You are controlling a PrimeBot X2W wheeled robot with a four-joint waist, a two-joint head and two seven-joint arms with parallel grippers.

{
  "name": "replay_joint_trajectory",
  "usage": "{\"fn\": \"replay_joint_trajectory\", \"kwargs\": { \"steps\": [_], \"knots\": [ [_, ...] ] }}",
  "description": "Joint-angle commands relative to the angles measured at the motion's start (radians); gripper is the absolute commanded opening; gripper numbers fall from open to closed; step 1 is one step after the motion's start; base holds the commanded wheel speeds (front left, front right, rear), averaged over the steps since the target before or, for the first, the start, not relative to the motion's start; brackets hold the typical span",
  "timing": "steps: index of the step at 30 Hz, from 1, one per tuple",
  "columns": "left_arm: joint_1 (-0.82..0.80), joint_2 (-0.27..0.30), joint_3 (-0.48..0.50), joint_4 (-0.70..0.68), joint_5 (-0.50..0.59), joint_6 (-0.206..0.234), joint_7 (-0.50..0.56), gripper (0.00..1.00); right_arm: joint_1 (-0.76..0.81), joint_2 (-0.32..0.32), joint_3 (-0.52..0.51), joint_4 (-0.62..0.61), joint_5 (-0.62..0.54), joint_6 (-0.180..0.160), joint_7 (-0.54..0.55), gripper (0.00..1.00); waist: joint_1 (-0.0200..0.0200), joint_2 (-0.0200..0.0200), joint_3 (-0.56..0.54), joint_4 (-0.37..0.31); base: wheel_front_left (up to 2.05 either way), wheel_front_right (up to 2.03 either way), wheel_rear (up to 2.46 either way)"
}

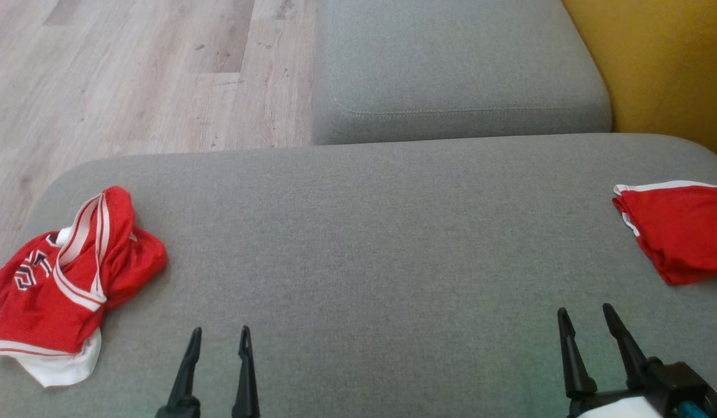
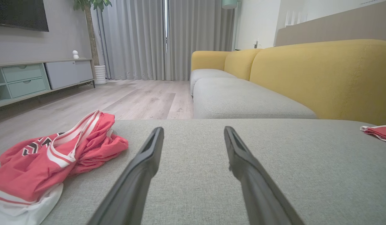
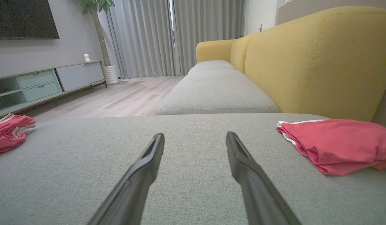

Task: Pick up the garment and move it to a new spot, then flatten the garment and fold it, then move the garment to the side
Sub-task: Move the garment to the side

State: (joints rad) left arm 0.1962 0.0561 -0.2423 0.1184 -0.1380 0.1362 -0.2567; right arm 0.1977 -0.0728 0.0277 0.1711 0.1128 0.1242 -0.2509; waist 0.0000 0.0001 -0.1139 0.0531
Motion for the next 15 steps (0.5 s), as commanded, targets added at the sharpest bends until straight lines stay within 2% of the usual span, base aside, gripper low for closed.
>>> {"fn": "replay_joint_trajectory", "kwargs": {
  "steps": [1, 15],
  "knots": [
    [-0.034, -0.006, 0.042, -0.030, 0.011, -0.006, -0.005, 1.00, -0.038, -0.005, 0.021, -0.036, -0.011, 0.007, -0.011, 1.00, 0.0000, -0.0001, 0.000, -0.001, 0.00, 0.00, 0.00],
    [-0.041, -0.006, 0.033, -0.026, 0.012, -0.005, -0.005, 1.00, -0.048, -0.012, 0.029, -0.035, -0.014, 0.007, -0.011, 1.00, 0.0000, -0.0001, 0.011, -0.014, 0.00, 0.00, 0.00]
  ]
}}
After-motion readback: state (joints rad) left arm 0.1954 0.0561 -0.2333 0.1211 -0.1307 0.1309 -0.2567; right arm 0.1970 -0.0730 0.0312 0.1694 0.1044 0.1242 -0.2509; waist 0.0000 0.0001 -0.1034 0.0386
